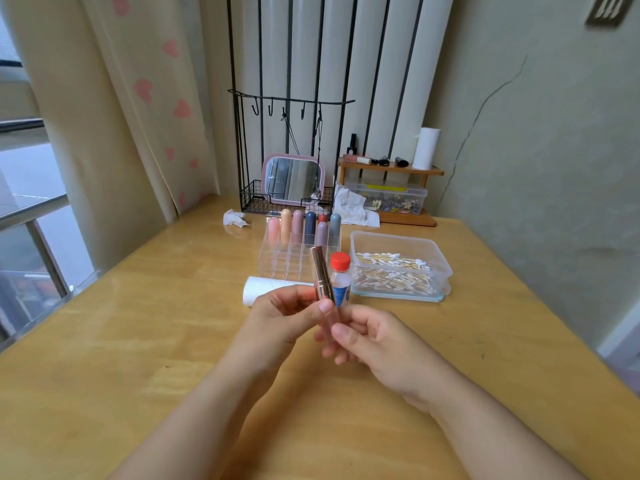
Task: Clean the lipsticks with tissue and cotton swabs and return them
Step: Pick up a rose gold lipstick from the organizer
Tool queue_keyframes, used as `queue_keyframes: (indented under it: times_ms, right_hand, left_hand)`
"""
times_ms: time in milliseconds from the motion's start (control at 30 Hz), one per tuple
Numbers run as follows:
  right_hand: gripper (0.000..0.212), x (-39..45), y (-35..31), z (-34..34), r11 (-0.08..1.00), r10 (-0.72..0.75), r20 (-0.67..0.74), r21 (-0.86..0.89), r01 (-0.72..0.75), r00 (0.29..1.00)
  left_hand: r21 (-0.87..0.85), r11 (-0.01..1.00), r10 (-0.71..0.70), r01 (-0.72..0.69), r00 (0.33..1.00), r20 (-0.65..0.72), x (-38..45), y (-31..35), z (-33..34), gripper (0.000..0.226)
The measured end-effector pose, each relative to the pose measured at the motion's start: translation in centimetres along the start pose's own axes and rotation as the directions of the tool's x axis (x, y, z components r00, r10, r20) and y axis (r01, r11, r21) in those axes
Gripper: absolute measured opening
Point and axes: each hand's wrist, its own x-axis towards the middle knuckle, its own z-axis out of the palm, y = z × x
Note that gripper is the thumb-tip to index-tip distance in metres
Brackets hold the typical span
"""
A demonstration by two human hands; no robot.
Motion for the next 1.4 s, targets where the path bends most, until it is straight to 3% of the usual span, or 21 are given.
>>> queue_keyframes:
  times_ms: [100,200,333,467,800,900,1000,1133,1200,1300,1400]
  right_hand:
    - [0.015,-0.9,0.1,0.2,0.991,-0.014,-0.002,0.131,0.014,1.0]
    - [0.026,-1.6,0.6,0.5,0.984,-0.008,0.005,0.178,0.007,1.0]
    - [0.028,-2.1,0.7,0.6,0.982,-0.011,0.036,0.19,0.004,0.999]
    - [0.03,-2.4,0.6,0.4,0.982,-0.009,0.046,0.19,0.0,0.999]
    - [0.031,-2.5,0.9,0.9,0.99,-0.015,-0.011,0.143,0.016,1.0]
    - [0.027,-2.5,1.0,1.2,0.991,-0.052,-0.08,0.122,0.061,0.995]
    - [0.02,-2.4,1.1,1.5,0.987,-0.104,-0.195,0.104,0.126,0.975]
    - [0.014,-2.4,1.3,1.9,0.986,-0.13,-0.296,0.064,0.155,0.946]
    - [0.013,-2.5,1.4,1.9,0.987,-0.133,-0.319,0.043,0.154,0.938]
    - [0.013,-2.6,1.4,1.9,0.988,-0.128,-0.314,0.038,0.148,0.941]
    - [0.011,-2.6,1.2,2.1,0.989,-0.13,-0.284,0.037,0.146,0.95]
  left_hand:
    - [-0.041,0.999,0.004,-0.003,1.0,0.017,0.1,-0.1,-0.2,0.057]
    - [-0.087,0.996,0.024,-0.021,0.999,0.03,0.0,0.3,-0.3,0.07]
    - [-0.101,0.995,0.026,-0.019,0.997,0.073,-0.3,0.8,-0.3,0.066]
    - [-0.059,0.998,0.016,-0.011,0.997,0.081,-0.5,1.1,0.1,0.033]
    - [-0.069,0.998,-0.011,0.017,0.997,0.078,-0.8,1.4,0.3,0.008]
    - [-0.078,0.997,-0.014,0.021,0.995,0.097,-0.8,1.4,0.4,0.015]
    - [-0.089,0.996,0.005,0.001,0.998,0.065,-0.7,1.1,0.3,0.043]
    - [-0.121,0.993,0.012,-0.01,1.0,0.018,-0.5,0.9,0.1,0.03]
    - [-0.114,0.993,0.01,-0.008,1.0,0.017,-0.6,0.9,0.2,0.035]
    - [-0.086,0.996,0.024,-0.021,0.999,0.035,-0.8,1.1,0.3,0.052]
    - [-0.083,0.996,0.036,-0.029,0.996,0.077,-0.8,1.2,0.2,0.041]
